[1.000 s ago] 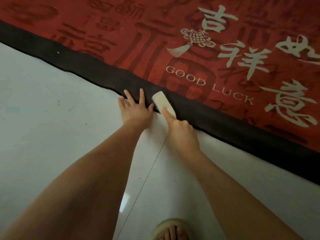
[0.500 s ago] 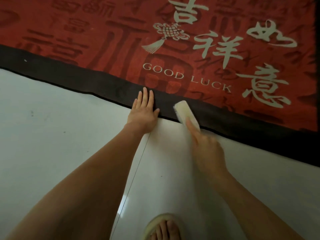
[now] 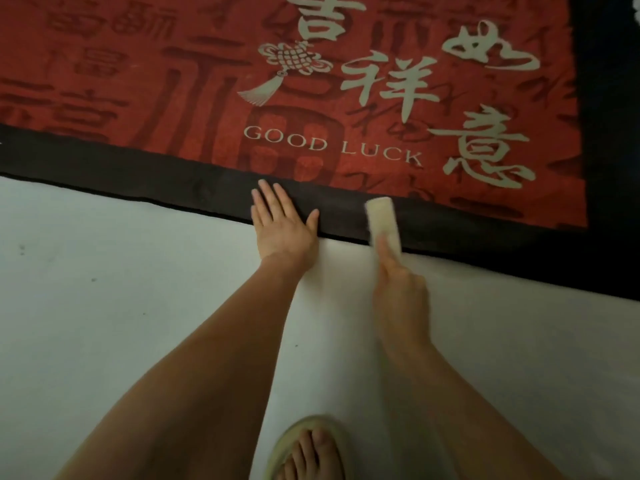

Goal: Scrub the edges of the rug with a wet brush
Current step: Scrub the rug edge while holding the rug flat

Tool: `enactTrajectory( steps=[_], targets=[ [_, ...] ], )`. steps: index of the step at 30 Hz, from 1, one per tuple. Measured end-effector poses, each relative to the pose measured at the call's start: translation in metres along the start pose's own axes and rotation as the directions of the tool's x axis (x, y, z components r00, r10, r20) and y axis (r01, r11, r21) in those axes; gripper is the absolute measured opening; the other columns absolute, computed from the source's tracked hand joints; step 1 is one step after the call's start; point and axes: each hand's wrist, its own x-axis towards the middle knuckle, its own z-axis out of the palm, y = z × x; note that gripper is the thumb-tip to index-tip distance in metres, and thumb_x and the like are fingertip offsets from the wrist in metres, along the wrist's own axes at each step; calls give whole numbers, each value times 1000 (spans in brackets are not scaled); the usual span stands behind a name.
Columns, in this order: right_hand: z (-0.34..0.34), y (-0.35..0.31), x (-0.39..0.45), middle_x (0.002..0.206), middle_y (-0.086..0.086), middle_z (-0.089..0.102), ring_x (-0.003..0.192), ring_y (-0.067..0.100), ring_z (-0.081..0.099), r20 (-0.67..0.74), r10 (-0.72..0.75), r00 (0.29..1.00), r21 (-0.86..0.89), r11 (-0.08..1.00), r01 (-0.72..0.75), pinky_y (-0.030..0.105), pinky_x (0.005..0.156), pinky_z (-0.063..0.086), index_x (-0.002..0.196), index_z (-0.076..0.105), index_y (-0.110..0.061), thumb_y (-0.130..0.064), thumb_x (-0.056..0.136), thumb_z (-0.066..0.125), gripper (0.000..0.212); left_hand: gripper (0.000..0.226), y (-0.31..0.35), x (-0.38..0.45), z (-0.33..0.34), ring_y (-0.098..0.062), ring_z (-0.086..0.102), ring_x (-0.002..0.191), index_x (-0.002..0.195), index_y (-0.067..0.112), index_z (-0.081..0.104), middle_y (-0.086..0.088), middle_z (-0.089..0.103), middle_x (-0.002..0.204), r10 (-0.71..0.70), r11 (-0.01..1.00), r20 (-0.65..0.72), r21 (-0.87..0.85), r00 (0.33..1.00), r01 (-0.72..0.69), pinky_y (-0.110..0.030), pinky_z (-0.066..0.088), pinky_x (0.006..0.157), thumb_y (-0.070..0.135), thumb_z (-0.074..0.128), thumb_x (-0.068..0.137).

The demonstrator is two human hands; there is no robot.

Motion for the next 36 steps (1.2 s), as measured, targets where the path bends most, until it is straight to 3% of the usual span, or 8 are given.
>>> enactTrajectory(
  steps=[4, 9, 15, 18, 21, 27, 32, 36],
  targets=[
    [23, -18, 3, 92, 12, 63, 82, 28, 62, 77, -191, 979, -15, 981, 192, 39, 77, 49, 150, 6, -48, -8, 98, 38, 73, 65, 4, -5, 13, -26, -17, 149, 153, 10, -15, -10, -20, 161, 202, 979, -6, 8, 979, -202, -38, -8, 121, 36, 19, 105],
    [-19, 48, 2, 91, 20, 65, 77, 35, 60, -46, 101, 994, 36, 994, -100, 40, 71, 49, 148, 19, -49, -9, 99, 39, 66, 62, 5, -2, 7, -26, -16, 150, 155, 13, -13, -9, -19, 162, 196, 980, 40, -25, 980, -195, -38, -8, 121, 35, 19, 107],
    [21, -8, -6, 91, 15, 66, 79, 30, 63, 95, -226, 970, -36, 972, 230, 39, 71, 48, 151, 9, -44, -2, 94, 39, 77, 64, -4, 1, 4, -26, -17, 149, 154, 17, -14, -8, -21, 162, 221, 975, 105, -7, 970, -222, -39, -6, 121, 36, 22, 106],
    [-14, 61, 5, 88, 18, 67, 76, 34, 62, 38, -87, 996, -145, 985, 91, 39, 67, 47, 150, 9, -48, -5, 94, 40, 77, 62, -1, -2, -2, -26, -17, 149, 154, 18, -15, -8, -22, 161, 185, 982, 120, 20, 975, -189, -38, -5, 121, 39, 19, 107],
    [-28, 72, 0, 96, 24, 66, 80, 39, 60, -113, 117, 987, 101, 989, -105, 43, 73, 50, 149, 26, -43, -7, 98, 40, 63, 62, 27, -7, -3, -33, -18, 148, 155, 20, -13, -11, -23, 161, 181, 983, 136, 3, 974, -183, -44, -4, 121, 39, 20, 106],
    [-6, 42, 1, 98, 16, 65, 86, 33, 62, 94, -155, 983, -47, 986, 160, 41, 77, 50, 149, 10, -49, -7, 96, 38, 73, 63, 38, -12, 9, -27, -21, 148, 154, 26, -17, -2, -25, 161, 341, 934, 177, 47, 923, -354, -48, -7, 120, 45, 18, 105],
    [-41, 92, 1, 101, 23, 66, 88, 38, 61, -155, 193, 969, 206, 965, -160, 45, 80, 50, 148, 31, -40, -13, 101, 40, 55, 62, 62, -18, 5, -34, -23, 147, 154, 25, -17, -7, -26, 160, 308, 946, 172, 43, 936, -320, -52, -6, 120, 42, 18, 106],
    [0, 58, -25, 89, 17, 65, 78, 32, 63, -36, -22, 999, 147, 989, 27, 45, 78, 53, 145, 0, -49, -12, 101, 38, 69, 61, 83, -21, 13, -29, -22, 148, 155, 23, -14, -1, -22, 162, 488, 866, 154, 33, 859, -498, -49, -9, 120, 42, 17, 106]
  ],
)
